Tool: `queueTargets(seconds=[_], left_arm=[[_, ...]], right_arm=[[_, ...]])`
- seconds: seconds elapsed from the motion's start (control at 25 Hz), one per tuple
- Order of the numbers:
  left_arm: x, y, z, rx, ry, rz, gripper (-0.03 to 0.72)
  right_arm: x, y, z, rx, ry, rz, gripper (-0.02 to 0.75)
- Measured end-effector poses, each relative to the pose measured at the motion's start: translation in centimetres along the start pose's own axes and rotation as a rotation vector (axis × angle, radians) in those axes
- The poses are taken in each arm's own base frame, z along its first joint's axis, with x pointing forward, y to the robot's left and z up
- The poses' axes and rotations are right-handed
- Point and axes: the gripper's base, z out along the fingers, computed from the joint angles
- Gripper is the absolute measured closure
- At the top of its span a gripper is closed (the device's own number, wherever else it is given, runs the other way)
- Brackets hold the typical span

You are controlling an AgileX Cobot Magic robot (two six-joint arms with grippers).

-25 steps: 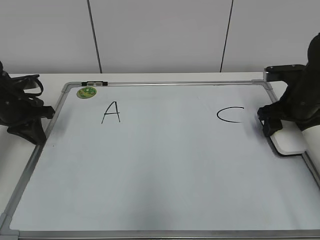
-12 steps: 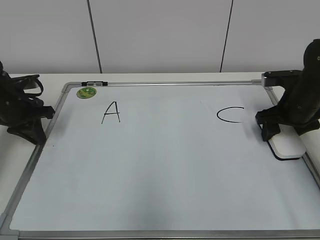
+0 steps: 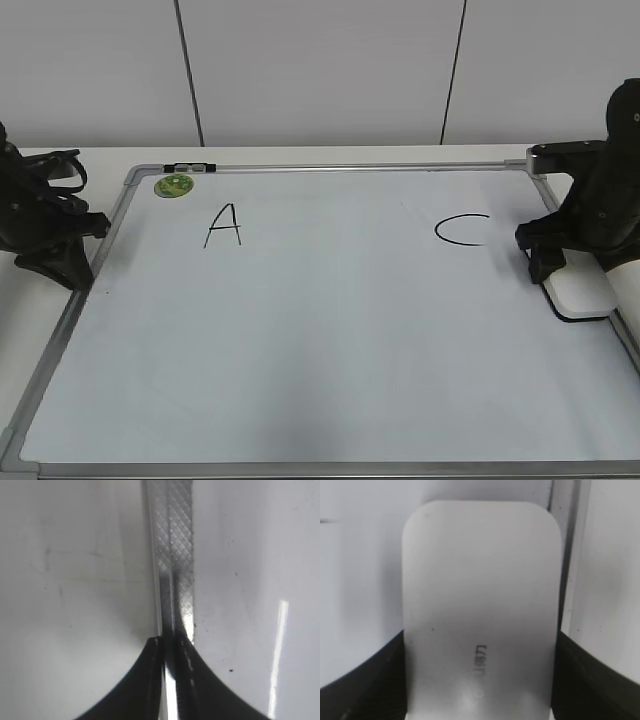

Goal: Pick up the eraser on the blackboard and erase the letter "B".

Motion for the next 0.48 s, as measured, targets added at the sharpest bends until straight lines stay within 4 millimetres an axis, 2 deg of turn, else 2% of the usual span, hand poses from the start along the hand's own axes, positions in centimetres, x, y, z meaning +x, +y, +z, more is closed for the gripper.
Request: queueTargets(seconds=[0.16, 0.32, 0.48], left_arm=[[0.0, -0.01, 0.0, 0.001, 0.0, -0.001, 0.656], [0.01, -0.01, 0.0, 0.002, 0.002, -0.001, 0.656], [0.01, -0.01, 0.0, 0.002, 0.002, -0.001, 0.653]], right_arm=[[0.0, -0.02, 0.0, 0.002, 0.0, 0.0, 0.175], [0.0, -0.03, 0.0, 0.003, 0.0, -0.002, 0.104], [-0.36, -0.09, -0.41, 0.006, 0.002, -0.002, 0.087]])
